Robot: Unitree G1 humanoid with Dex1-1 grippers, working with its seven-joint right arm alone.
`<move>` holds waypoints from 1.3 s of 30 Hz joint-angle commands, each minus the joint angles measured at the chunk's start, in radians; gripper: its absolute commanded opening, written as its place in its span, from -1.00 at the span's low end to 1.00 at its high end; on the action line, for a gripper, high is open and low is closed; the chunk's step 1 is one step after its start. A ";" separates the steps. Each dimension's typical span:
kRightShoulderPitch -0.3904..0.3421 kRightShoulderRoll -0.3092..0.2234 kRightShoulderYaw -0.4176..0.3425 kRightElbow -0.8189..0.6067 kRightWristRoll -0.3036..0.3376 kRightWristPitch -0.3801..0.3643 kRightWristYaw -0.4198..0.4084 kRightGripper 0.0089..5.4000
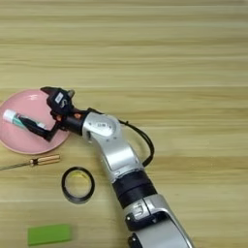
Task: Move the objects on the table
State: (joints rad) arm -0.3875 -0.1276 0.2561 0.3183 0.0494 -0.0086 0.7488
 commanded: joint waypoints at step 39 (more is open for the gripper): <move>-0.136 0.011 0.065 0.092 -0.091 0.123 0.019 1.00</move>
State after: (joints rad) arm -0.4432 -0.1200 0.3366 0.4271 -0.0362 0.1298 0.7923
